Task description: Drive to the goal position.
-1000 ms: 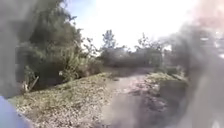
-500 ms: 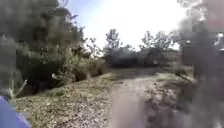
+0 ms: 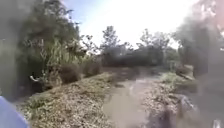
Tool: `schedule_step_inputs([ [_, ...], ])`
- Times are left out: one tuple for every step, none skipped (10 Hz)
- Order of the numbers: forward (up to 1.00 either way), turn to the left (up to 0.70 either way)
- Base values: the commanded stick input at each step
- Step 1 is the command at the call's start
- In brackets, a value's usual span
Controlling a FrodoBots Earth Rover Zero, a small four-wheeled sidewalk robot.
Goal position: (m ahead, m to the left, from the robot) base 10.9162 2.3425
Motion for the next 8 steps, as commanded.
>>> schedule_step_inputs([
  [1.00,0.00],
  [1.00,0.00],
  [1.00,0.00],
  [1.00,0.00],
  [1.00,0.00],
  [1.00,0.00],
  [1.00,0.00],
  [1.00,0.00],
])
